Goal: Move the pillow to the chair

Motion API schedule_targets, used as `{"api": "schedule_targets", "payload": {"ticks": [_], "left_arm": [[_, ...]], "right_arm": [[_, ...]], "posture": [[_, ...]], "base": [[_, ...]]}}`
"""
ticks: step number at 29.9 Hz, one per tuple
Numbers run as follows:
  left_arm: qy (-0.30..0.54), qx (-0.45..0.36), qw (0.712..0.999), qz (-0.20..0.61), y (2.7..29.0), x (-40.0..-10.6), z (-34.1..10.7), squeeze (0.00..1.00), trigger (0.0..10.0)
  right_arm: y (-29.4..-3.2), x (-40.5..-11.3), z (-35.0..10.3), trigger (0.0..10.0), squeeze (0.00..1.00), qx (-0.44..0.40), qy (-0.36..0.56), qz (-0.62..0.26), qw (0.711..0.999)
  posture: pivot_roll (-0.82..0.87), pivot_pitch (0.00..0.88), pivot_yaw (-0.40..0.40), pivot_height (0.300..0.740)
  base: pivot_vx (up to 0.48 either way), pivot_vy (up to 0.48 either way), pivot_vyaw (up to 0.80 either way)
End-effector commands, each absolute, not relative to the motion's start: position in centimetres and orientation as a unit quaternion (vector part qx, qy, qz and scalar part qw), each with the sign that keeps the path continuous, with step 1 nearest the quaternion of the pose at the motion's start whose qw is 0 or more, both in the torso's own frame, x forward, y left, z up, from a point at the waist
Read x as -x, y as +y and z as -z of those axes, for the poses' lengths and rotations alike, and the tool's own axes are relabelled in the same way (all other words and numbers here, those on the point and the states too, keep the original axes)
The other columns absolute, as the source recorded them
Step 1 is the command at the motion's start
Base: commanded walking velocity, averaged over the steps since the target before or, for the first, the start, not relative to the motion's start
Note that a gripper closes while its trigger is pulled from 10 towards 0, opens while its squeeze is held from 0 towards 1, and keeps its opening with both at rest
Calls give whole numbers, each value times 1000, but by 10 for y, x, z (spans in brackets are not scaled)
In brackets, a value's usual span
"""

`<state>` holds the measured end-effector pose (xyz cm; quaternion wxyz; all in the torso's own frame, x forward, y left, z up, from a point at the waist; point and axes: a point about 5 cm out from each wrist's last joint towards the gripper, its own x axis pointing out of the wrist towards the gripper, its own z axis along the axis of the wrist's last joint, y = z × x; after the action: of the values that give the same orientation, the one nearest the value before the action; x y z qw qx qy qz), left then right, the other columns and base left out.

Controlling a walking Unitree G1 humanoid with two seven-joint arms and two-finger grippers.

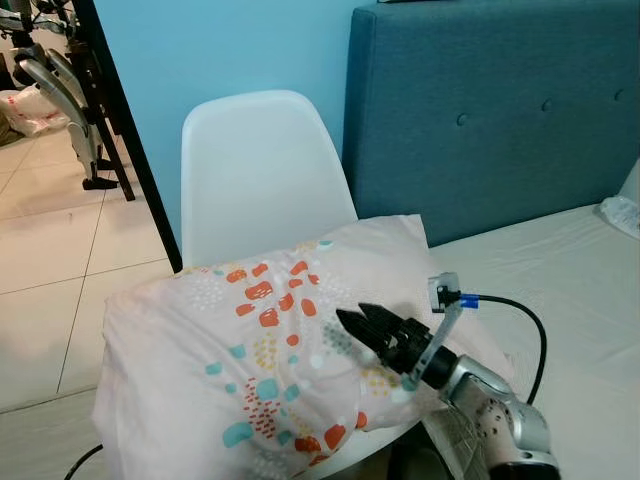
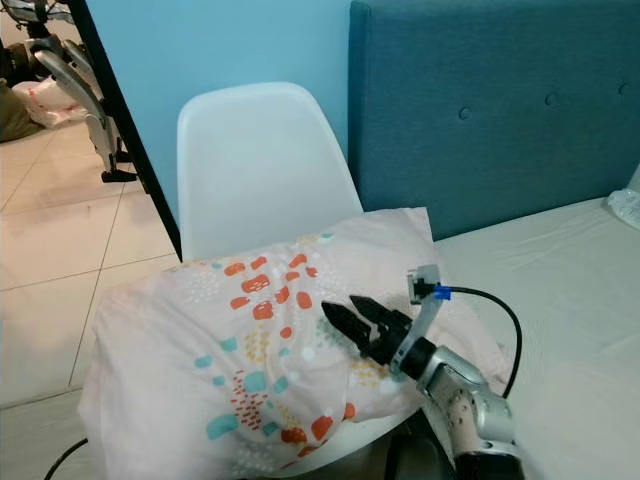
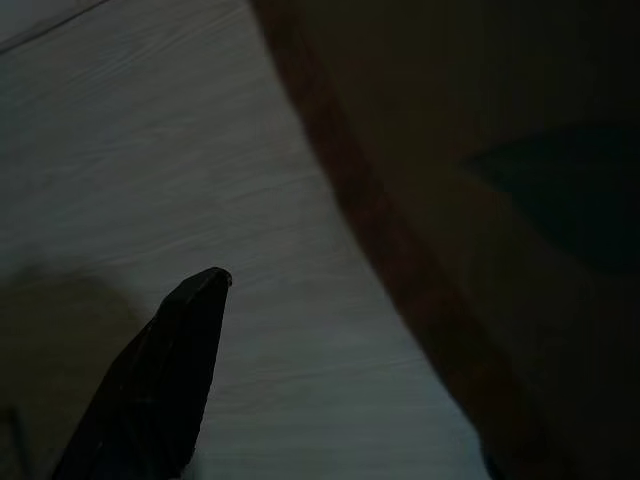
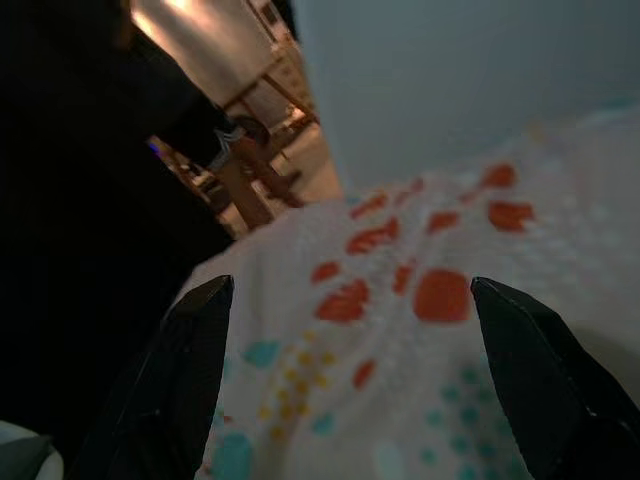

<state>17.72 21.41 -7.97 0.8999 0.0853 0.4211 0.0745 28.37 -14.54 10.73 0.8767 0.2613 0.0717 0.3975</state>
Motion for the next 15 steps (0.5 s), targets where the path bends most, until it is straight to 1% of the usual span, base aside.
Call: {"api": "schedule_targets", "payload": {"ticks": [1, 3, 4, 7, 15], "left_arm": [[443, -105, 887, -76, 220, -168, 83, 0, 10000], [449, -115, 881, -94, 226, -166, 83, 0, 10000], [449, -115, 881, -94, 226, -166, 83, 0, 10000], [465, -123, 868, -124, 236, -157, 85, 0, 10000], [487, -115, 854, -143, 238, -142, 91, 0, 10000]], "right_arm": [[-137, -283, -103, 10000, 0, -277, 75, -405, 868], [-129, -281, -95, 10000, 0, -282, 92, -407, 864], [-129, -281, -95, 10000, 0, -282, 92, -407, 864], [-121, -278, -84, 10000, 0, -289, 114, -406, 860], [-117, -274, -59, 10000, 0, -270, 158, -391, 866]], "posture": [[4, 0, 5, 560], [4, 0, 5, 570], [4, 0, 5, 570], [5, 0, 2, 585], [9, 0, -4, 610]], "base": [[0, 0, 0], [0, 0, 0], [0, 0, 0], [0, 0, 0], [0, 0, 0]]}}
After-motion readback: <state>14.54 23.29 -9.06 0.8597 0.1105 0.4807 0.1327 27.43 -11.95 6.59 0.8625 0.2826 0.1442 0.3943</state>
